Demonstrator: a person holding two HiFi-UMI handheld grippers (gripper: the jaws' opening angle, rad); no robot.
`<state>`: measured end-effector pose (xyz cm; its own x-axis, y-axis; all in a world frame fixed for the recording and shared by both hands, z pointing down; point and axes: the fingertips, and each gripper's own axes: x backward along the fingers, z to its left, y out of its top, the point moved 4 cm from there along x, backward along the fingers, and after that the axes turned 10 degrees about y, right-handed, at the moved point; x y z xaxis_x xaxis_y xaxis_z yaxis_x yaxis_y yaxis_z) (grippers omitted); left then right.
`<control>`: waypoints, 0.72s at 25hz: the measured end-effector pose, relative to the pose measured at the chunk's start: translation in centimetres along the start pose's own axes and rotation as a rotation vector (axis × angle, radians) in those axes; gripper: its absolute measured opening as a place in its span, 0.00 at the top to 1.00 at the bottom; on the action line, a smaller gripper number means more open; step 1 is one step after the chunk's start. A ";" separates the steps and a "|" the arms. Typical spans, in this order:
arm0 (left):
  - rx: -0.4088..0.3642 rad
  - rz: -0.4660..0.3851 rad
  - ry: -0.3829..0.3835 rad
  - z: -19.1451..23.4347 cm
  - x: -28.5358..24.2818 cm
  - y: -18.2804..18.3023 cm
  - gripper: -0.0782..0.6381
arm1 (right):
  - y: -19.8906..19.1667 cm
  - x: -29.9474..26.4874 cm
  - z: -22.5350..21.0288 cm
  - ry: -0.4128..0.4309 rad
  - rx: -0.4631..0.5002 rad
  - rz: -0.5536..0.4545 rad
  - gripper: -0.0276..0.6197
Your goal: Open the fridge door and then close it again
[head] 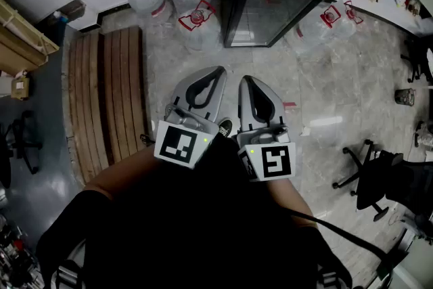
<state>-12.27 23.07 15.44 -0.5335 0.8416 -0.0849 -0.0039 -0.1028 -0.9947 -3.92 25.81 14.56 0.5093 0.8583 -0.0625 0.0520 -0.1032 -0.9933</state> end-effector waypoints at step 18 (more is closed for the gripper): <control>0.005 0.019 0.034 -2.9 -2.4 -0.9 0.88 | -0.7 2.1 -5.1 -0.022 -0.064 -0.029 0.93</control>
<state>-8.56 22.70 16.39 -0.5045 0.8570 -0.1053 0.0011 -0.1213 -0.9926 1.48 25.09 15.65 0.4877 0.8722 -0.0368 0.1215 -0.1096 -0.9865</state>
